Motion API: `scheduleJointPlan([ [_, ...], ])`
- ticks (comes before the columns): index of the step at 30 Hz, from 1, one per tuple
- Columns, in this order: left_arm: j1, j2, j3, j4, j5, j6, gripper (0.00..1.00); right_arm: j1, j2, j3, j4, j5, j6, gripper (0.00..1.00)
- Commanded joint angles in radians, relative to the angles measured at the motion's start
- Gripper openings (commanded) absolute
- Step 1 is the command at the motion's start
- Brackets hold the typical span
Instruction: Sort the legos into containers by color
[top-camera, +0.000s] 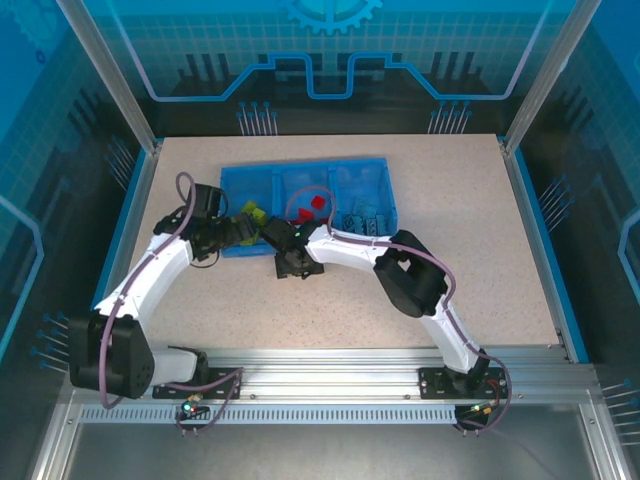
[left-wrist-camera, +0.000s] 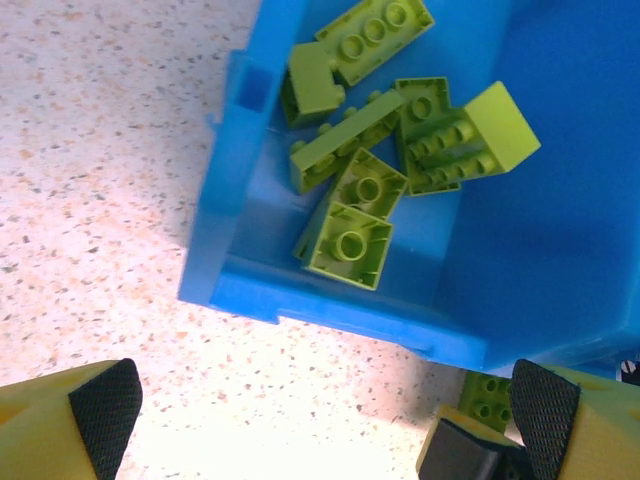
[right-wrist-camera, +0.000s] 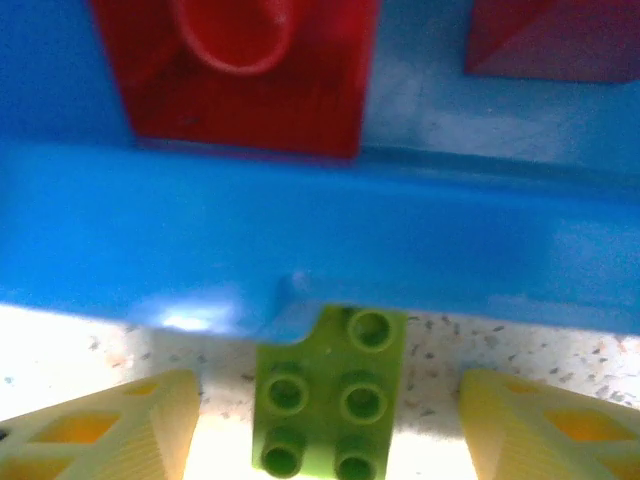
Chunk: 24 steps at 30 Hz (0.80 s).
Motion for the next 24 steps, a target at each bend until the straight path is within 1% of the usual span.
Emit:
scheduleJointPlan([
  [1,0.032,-0.042,-0.023,0.009,0.025,-0.012,0.99,0.005,0.055,0.031,-0.062,0.029,0.005,0.64],
  [5,0.043,-0.058,-0.036,0.002,0.029,-0.009,0.99,0.009,0.076,0.028,-0.079,0.016,0.002,0.42],
  [7,0.046,-0.068,-0.049,0.000,0.028,-0.008,0.99,0.013,0.054,-0.006,-0.068,0.022,0.002,0.35],
  [10,0.051,-0.075,-0.067,0.005,0.031,-0.008,0.99,0.014,0.009,-0.061,-0.039,0.022,-0.006,0.33],
  [14,0.054,-0.077,-0.079,0.001,0.032,-0.004,0.99,0.036,-0.056,-0.092,-0.036,0.011,-0.037,0.30],
  [18,0.062,-0.081,-0.088,-0.004,0.023,0.003,0.99,0.070,-0.125,-0.079,-0.065,-0.013,-0.090,0.30],
  [24,0.068,-0.081,-0.090,-0.004,0.019,0.015,0.99,0.077,-0.209,-0.057,-0.040,-0.087,-0.147,0.30],
])
